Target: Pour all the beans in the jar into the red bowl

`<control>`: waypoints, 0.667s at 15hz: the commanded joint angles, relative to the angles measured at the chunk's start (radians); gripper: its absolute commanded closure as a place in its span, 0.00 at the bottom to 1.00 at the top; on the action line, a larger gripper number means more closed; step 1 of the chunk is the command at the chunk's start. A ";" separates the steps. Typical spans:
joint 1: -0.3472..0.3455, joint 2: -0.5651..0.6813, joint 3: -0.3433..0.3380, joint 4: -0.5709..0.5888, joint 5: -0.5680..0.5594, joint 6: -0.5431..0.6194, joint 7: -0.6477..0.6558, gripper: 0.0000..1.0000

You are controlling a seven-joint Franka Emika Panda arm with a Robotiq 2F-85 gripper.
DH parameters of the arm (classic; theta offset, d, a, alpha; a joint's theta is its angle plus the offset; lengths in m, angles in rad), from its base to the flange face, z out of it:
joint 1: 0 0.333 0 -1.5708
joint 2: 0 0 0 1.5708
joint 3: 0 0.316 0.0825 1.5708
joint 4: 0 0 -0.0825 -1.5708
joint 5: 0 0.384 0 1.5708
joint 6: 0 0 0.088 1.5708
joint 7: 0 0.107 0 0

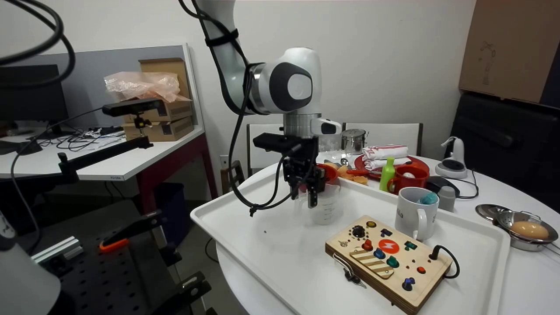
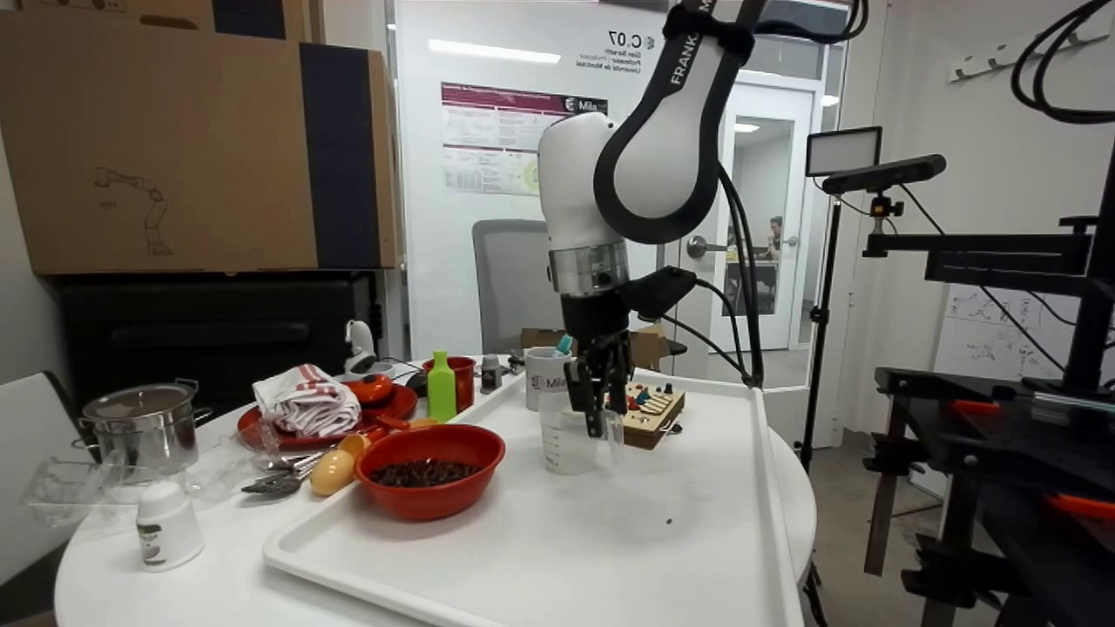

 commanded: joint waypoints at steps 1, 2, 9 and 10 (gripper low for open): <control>0.004 -0.024 0.001 0.003 0.037 -0.019 -0.032 0.01; 0.003 -0.045 0.005 -0.011 0.034 -0.007 -0.043 0.00; 0.016 -0.015 -0.014 0.005 0.024 0.006 -0.034 0.00; 0.016 -0.014 -0.014 0.005 0.024 0.006 -0.034 0.00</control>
